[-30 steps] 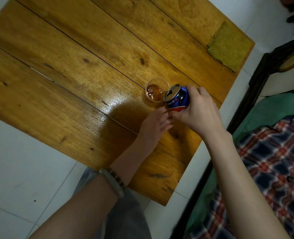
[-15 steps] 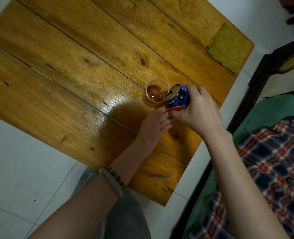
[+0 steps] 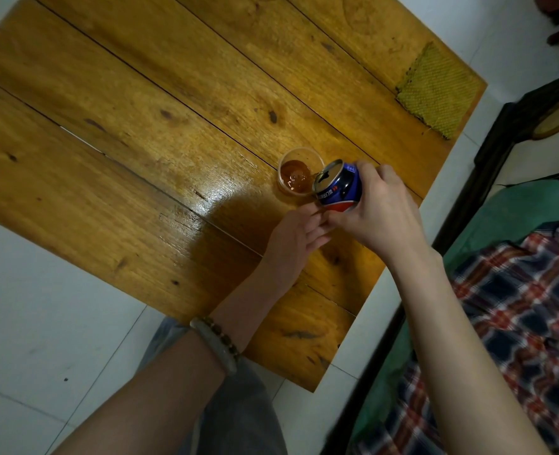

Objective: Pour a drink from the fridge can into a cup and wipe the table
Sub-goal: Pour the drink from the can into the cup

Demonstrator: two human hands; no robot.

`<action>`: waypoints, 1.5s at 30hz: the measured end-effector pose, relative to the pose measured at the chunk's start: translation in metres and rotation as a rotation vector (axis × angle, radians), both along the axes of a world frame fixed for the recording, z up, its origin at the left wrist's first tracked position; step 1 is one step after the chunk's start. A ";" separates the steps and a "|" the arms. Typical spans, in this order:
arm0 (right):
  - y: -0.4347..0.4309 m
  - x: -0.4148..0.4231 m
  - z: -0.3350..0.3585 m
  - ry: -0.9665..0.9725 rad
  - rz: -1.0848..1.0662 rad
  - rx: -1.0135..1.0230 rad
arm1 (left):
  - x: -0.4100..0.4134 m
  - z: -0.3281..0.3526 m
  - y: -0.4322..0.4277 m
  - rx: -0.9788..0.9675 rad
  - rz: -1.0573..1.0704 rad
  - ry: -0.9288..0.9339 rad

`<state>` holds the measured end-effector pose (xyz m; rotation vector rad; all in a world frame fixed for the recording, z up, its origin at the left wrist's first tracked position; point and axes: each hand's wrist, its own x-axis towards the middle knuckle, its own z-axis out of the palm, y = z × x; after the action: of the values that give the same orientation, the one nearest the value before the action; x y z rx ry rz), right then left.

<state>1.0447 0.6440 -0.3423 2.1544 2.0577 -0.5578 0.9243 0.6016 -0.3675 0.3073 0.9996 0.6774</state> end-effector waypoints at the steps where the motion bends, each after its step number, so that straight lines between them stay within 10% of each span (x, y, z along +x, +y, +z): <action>1: 0.000 0.000 0.000 -0.002 0.002 0.002 | 0.000 0.001 0.001 -0.019 0.026 -0.041; 32: -0.001 -0.002 0.000 -0.014 0.016 -0.001 | -0.002 -0.005 -0.003 0.012 0.004 -0.128; 45: -0.001 -0.002 0.000 -0.021 0.020 0.004 | -0.002 -0.019 -0.006 0.083 0.042 0.146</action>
<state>1.0423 0.6428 -0.3425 2.1301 2.0693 -0.5263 0.9220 0.5951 -0.3865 0.4140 1.1217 0.7441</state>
